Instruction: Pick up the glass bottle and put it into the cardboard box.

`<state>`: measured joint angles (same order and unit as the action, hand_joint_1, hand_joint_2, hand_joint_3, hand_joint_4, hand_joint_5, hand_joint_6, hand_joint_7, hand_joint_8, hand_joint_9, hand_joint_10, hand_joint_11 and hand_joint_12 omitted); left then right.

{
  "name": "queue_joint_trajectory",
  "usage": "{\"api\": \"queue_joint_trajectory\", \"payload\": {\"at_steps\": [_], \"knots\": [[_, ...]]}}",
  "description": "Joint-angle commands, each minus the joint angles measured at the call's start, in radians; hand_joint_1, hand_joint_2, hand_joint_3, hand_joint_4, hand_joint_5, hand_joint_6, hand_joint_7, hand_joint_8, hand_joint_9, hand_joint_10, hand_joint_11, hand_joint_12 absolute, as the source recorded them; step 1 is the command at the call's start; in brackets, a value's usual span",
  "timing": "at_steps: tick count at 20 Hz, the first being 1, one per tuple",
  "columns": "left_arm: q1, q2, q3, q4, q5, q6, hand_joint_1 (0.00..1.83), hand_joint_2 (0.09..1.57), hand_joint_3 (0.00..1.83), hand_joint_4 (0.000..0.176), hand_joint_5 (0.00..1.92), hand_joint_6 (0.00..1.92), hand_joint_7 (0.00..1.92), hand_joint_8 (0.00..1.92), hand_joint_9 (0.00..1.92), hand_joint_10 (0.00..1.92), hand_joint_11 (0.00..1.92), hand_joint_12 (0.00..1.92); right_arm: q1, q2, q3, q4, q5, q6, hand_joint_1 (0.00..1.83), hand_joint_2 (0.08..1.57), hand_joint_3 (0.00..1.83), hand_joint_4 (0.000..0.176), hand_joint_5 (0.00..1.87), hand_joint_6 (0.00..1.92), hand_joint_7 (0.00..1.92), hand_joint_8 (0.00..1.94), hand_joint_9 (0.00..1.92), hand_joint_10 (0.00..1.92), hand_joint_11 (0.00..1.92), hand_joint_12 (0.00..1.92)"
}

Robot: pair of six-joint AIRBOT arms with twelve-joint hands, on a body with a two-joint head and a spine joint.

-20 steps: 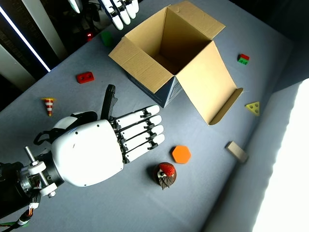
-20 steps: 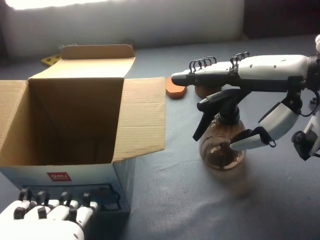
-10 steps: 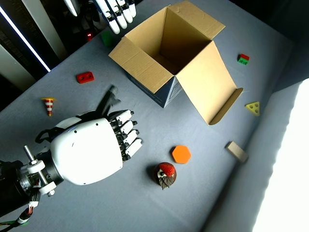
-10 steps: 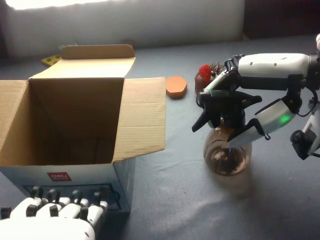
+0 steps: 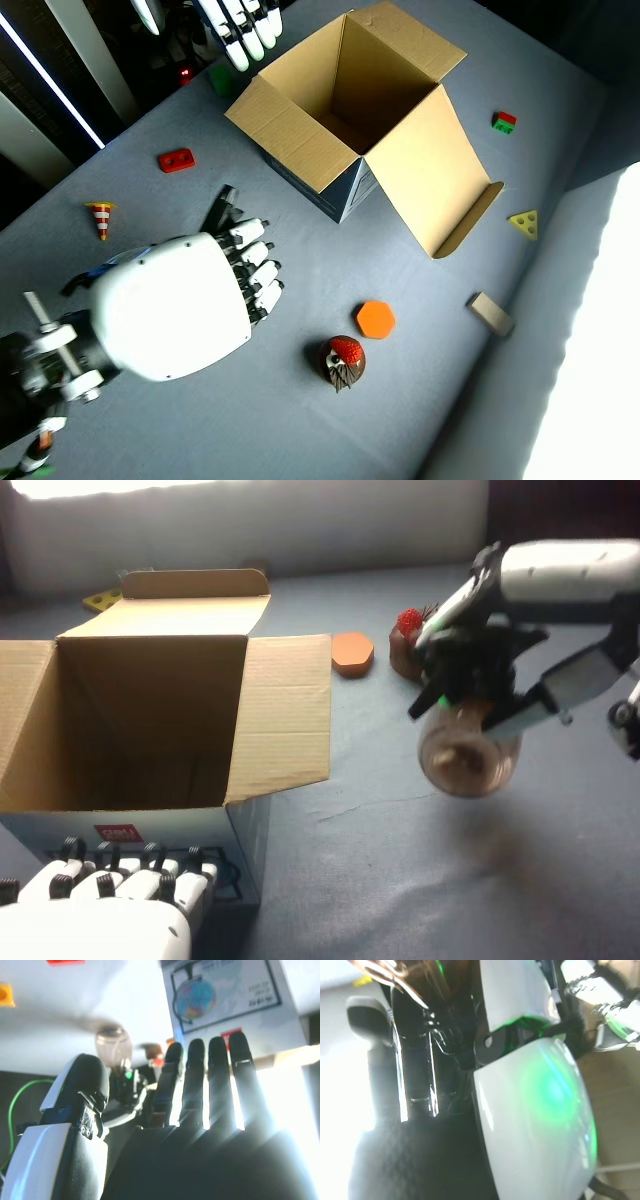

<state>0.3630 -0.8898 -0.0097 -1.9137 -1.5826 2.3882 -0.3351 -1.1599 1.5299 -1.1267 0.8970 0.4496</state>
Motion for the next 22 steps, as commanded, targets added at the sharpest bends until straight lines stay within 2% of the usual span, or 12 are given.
{"api": "queue_joint_trajectory", "payload": {"at_steps": [1, 4, 5, 8, 12, 16, 22], "knots": [[0.009, -0.002, -0.005, 0.08, -0.039, -0.015, 0.19, 1.31, 0.0, 0.0, 0.15, 0.01, 0.16, 0.0, 0.14, 0.0, 0.0, 0.55, 0.028, 0.019, -0.011, 0.082, 0.093, 0.014, 1.36, 1.15, 0.02, 0.0, 0.77, 1.22, 0.96, 1.09, 0.84, 1.4, 0.77, 1.72], [0.013, -0.031, -0.008, 0.049, -0.08, -0.031, 0.2, 1.31, 0.0, 0.0, 0.15, 0.0, 0.16, 0.0, 0.14, 0.0, 0.0, 0.55, 0.092, 0.067, -0.037, 0.045, 0.104, 0.046, 1.36, 1.16, 0.02, 0.0, 0.76, 1.23, 0.96, 1.09, 0.84, 1.4, 0.76, 1.72], [0.032, -0.033, -0.009, 0.063, -0.066, -0.041, 0.2, 1.31, 0.0, 0.0, 0.15, 0.0, 0.16, 0.0, 0.14, 0.0, 0.0, 0.55, 0.128, 0.081, -0.045, 0.002, 0.117, 0.074, 1.36, 1.16, 0.02, 0.0, 0.76, 1.22, 0.96, 1.09, 0.84, 1.41, 0.77, 1.72], [0.069, -0.002, -0.017, 0.076, -0.056, -0.074, 0.2, 1.31, 0.0, 0.0, 0.16, 0.01, 0.16, 0.0, 0.14, 0.0, 0.0, 0.55, 0.201, 0.094, -0.053, -0.034, 0.127, 0.135, 1.36, 1.16, 0.01, 0.0, 0.75, 1.23, 0.95, 1.1, 0.84, 1.42, 0.77, 1.73], [0.065, 0.016, -0.022, 0.092, -0.064, -0.078, 0.19, 1.31, 0.0, 0.0, 0.15, 0.0, 0.16, 0.0, 0.13, 0.0, 0.0, 0.54, 0.299, 0.096, -0.056, -0.07, 0.131, 0.147, 1.36, 1.17, 0.01, 0.0, 0.73, 1.24, 0.93, 1.12, 0.83, 1.44, 0.77, 1.74], [0.086, 0.019, -0.025, 0.106, -0.059, -0.095, 0.19, 1.3, 0.0, 0.0, 0.16, 0.01, 0.17, 0.0, 0.14, 0.0, 0.0, 0.54, 0.379, 0.071, -0.056, -0.079, 0.125, 0.15, 1.36, 1.17, 0.01, 0.0, 0.74, 1.24, 0.93, 1.12, 0.83, 1.45, 0.77, 1.74], [0.114, 0.02, -0.023, 0.115, -0.058, -0.116, 0.2, 1.3, 0.0, 0.0, 0.17, 0.01, 0.19, 0.0, 0.15, 0.0, 0.0, 0.57, 0.404, 0.009, -0.063, -0.062, 0.086, 0.142, 1.36, 1.17, 0.01, 0.0, 0.75, 1.23, 0.93, 1.12, 0.83, 1.45, 0.78, 1.74]]}}
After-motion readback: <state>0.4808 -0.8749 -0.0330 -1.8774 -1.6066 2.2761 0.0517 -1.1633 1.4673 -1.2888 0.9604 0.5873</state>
